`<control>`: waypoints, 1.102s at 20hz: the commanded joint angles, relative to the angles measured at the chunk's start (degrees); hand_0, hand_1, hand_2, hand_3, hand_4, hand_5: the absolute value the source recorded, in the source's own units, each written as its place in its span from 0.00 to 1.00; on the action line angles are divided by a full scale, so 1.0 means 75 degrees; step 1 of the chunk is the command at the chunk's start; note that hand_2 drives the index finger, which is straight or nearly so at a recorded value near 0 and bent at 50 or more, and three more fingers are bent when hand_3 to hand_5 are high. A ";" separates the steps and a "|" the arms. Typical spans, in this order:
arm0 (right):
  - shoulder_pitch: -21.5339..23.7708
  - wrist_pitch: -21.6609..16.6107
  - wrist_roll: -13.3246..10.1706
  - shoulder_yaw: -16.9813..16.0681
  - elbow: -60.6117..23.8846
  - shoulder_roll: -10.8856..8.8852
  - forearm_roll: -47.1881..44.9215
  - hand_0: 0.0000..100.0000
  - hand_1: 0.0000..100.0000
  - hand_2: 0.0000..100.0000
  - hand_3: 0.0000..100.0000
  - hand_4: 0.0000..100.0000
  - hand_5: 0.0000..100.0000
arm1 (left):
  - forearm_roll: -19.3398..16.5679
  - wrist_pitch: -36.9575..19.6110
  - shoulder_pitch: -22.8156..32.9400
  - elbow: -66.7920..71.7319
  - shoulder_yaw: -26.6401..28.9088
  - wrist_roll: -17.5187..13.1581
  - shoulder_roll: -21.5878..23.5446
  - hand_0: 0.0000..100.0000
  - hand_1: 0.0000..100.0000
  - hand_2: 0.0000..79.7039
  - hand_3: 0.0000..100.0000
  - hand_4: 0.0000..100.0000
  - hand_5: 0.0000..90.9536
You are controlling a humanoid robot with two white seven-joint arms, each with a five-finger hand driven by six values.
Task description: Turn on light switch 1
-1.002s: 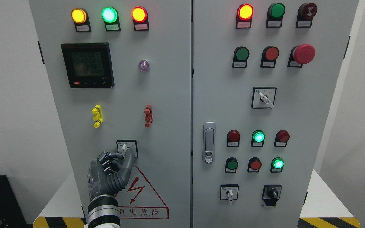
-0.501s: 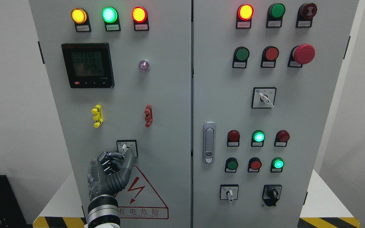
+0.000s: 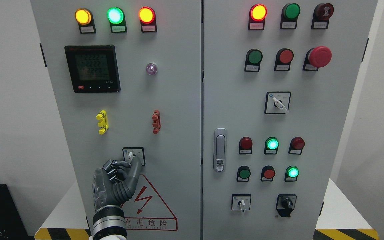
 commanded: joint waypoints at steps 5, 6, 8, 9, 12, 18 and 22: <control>0.0000 0.0004 0.0001 0.0000 0.0000 0.0000 -0.0188 0.00 0.00 0.00 0.00 0.00 0.00 | -0.0008 0.0073 -0.0005 0.0000 -0.0022 -0.0008 0.0000 0.56 0.64 0.83 0.97 0.95 0.93; 0.0000 0.0004 0.0001 0.0000 0.0000 0.0000 -0.0188 0.00 0.00 0.00 0.00 0.00 0.00 | -0.0008 0.0073 0.0006 0.0000 -0.0022 -0.0008 0.0000 0.56 0.63 0.83 0.97 0.95 0.93; 0.0000 0.0004 0.0001 0.0000 0.0000 0.0000 -0.0188 0.00 0.00 0.00 0.00 0.00 0.00 | -0.0008 0.0073 0.0006 0.0000 -0.0034 -0.0008 0.0000 0.56 0.63 0.83 0.97 0.95 0.93; 0.0000 0.0004 0.0001 0.0000 0.0000 0.0000 -0.0188 0.00 0.00 0.00 0.00 0.00 0.00 | -0.0008 0.0073 0.0006 0.0000 -0.0034 -0.0008 0.0000 0.56 0.63 0.83 0.98 0.95 0.93; 0.0000 0.0004 0.0001 0.0000 0.0000 0.0000 -0.0188 0.00 0.00 0.00 0.00 0.00 0.00 | -0.0008 0.0073 0.0006 0.0000 -0.0045 -0.0008 0.0000 0.56 0.62 0.84 0.98 0.95 0.93; 0.0000 0.0004 0.0001 0.0000 0.0000 0.0000 -0.0188 0.00 0.00 0.00 0.00 0.00 0.00 | -0.0008 0.0085 0.0006 -0.0012 -0.0045 -0.0008 0.0000 0.58 0.62 0.84 0.98 0.96 0.93; 0.0000 0.0004 0.0001 0.0000 0.0000 0.0000 -0.0188 0.00 0.00 0.00 0.00 0.00 0.00 | -0.0008 0.0085 0.0006 -0.0012 -0.0045 -0.0019 0.0000 0.60 0.61 0.84 0.98 0.96 0.93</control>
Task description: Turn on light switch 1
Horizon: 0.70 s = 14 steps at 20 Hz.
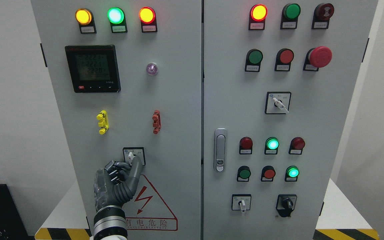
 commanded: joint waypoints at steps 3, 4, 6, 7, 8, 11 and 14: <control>0.0000 0.0004 0.0001 0.0000 0.0000 0.0000 -0.0188 0.00 0.00 0.00 0.00 0.00 0.00 | -0.0001 0.0000 0.0000 -0.0007 -0.0013 -0.0004 0.0000 0.62 0.61 0.84 0.98 0.96 0.93; 0.0000 0.0004 0.0001 0.0000 0.0000 0.0000 -0.0188 0.00 0.00 0.00 0.00 0.00 0.00 | -0.0001 -0.0011 0.0000 -0.0007 -0.0013 -0.0004 0.0000 0.62 0.61 0.83 0.98 0.96 0.93; 0.0000 0.0004 0.0001 0.0000 0.0000 0.0000 -0.0188 0.00 0.00 0.00 0.00 0.00 0.00 | 0.0011 -0.0011 0.0000 -0.0007 -0.0013 -0.0015 0.0000 0.63 0.60 0.83 0.98 0.96 0.93; 0.0000 0.0004 0.0001 0.0000 0.0000 0.0000 -0.0188 0.00 0.00 0.00 0.00 0.00 0.00 | 0.0011 0.0000 0.0000 -0.0007 -0.0013 -0.0015 0.0000 0.63 0.60 0.83 0.98 0.96 0.93; 0.0000 0.0004 0.0001 0.0000 0.0000 0.0000 -0.0188 0.00 0.00 0.00 0.00 0.00 0.00 | 0.0000 -0.0011 0.0000 -0.0007 -0.0013 -0.0004 0.0000 0.64 0.60 0.83 0.98 0.96 0.93; 0.0000 0.0004 0.0001 0.0000 0.0000 0.0000 -0.0188 0.00 0.00 0.00 0.00 0.00 0.00 | 0.0000 -0.0011 0.0000 -0.0007 -0.0013 -0.0015 0.0000 0.66 0.59 0.82 0.98 0.96 0.93; 0.0000 0.0004 0.0001 0.0000 0.0000 0.0000 -0.0188 0.00 0.00 0.00 0.00 0.00 0.00 | 0.0011 0.0000 0.0000 -0.0007 -0.0013 -0.0015 0.0000 0.67 0.59 0.82 0.98 0.96 0.94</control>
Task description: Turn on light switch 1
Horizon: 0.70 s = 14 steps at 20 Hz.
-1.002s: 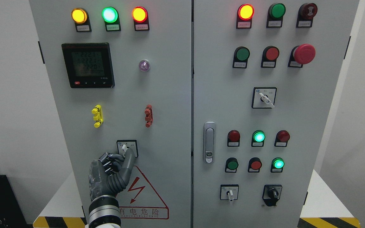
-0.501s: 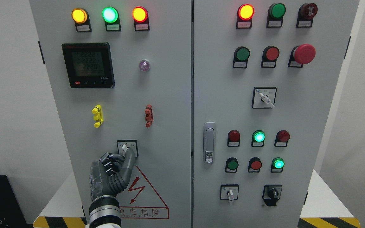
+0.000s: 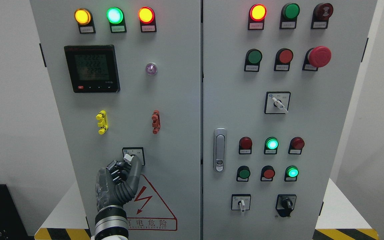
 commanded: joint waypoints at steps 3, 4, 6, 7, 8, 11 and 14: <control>0.0000 0.0004 0.0001 0.0000 -0.0001 0.0000 -0.0188 0.00 0.00 0.00 0.00 0.00 0.00 | 0.0004 -0.0035 0.0000 -0.0003 0.0006 0.0061 0.0001 0.68 0.59 0.82 0.98 0.96 0.94; 0.0000 0.0004 0.0001 0.0000 -0.0001 0.0000 -0.0188 0.00 0.00 0.00 0.00 0.00 0.00 | 0.0004 -0.0035 0.0000 -0.0003 0.0006 0.0061 0.0001 0.68 0.58 0.82 0.98 0.96 0.93; 0.0000 0.0004 0.0001 0.0000 -0.0001 0.0000 -0.0188 0.00 0.00 0.00 0.00 0.00 0.00 | -0.0008 -0.0035 0.0000 -0.0003 0.0006 0.0061 0.0001 0.69 0.58 0.82 0.98 0.96 0.93; 0.0000 0.0004 0.0001 0.0000 -0.0001 0.0000 -0.0188 0.00 0.00 0.00 0.00 0.00 0.00 | 0.0004 -0.0024 0.0000 -0.0003 0.0006 0.0061 0.0001 0.69 0.58 0.82 0.98 0.96 0.94; 0.0000 0.0004 0.0001 0.0000 -0.0001 0.0000 -0.0188 0.00 0.00 0.00 0.00 0.00 0.00 | 0.0004 -0.0035 0.0000 -0.0003 0.0006 0.0061 0.0001 0.68 0.57 0.82 0.98 0.96 0.94; 0.0000 0.0004 0.0001 0.0000 -0.0001 0.0000 -0.0188 0.00 0.00 0.00 0.00 0.00 0.00 | 0.0004 -0.0035 0.0000 -0.0003 0.0006 0.0061 0.0001 0.60 0.54 0.82 0.98 0.96 0.94; 0.0000 0.0004 0.0001 0.0000 -0.0001 0.0000 -0.0188 0.00 0.00 0.00 0.00 0.00 0.00 | 0.0004 -0.0024 0.0000 -0.0003 0.0006 0.0061 0.0001 0.52 0.54 0.82 0.98 0.96 0.94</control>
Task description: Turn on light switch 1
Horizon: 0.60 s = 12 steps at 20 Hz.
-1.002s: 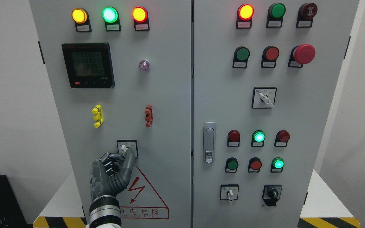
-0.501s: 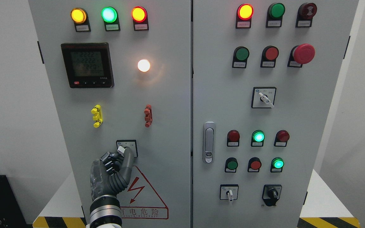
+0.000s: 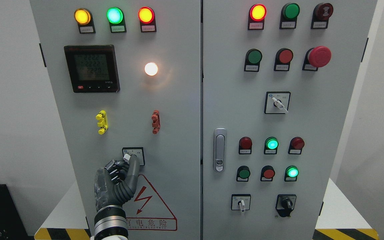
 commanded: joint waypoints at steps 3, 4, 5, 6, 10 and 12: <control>0.0000 0.0004 0.0001 0.0000 0.0000 0.0000 -0.0187 0.00 0.00 0.00 0.00 0.00 0.00 | 0.0001 -0.0002 0.0000 -0.0001 0.0003 0.0002 0.0001 0.46 0.54 0.82 0.98 0.96 0.94; 0.0000 0.0004 0.0001 0.0000 0.0000 0.0000 -0.0187 0.00 0.00 0.00 0.00 0.00 0.00 | 0.0001 0.0009 0.0000 -0.0001 0.0003 0.0002 0.0001 0.45 0.54 0.82 0.98 0.96 0.94; 0.0000 0.0004 0.0001 0.0000 0.0000 0.0000 -0.0187 0.00 0.00 0.00 0.00 0.00 0.00 | 0.0001 -0.0002 0.0000 -0.0001 0.0003 0.0002 0.0001 0.43 0.53 0.83 0.98 0.96 0.94; 0.0000 0.0004 0.0001 0.0000 0.0000 0.0000 -0.0187 0.00 0.00 0.00 0.00 0.00 0.00 | 0.0001 -0.0002 0.0000 -0.0001 0.0003 0.0002 0.0001 0.41 0.53 0.83 0.98 0.96 0.93; 0.0000 0.0004 0.0001 0.0000 0.0000 0.0000 -0.0187 0.00 0.00 0.00 0.00 0.00 0.00 | 0.0013 -0.0002 0.0000 -0.0001 0.0003 0.0002 0.0001 0.36 0.52 0.83 0.98 0.97 0.93; 0.0000 0.0004 0.0001 0.0000 0.0000 0.0000 -0.0187 0.00 0.00 0.00 0.00 0.00 0.00 | 0.0013 -0.0002 0.0000 -0.0012 0.0003 0.0002 0.0001 0.33 0.52 0.83 0.98 0.97 0.94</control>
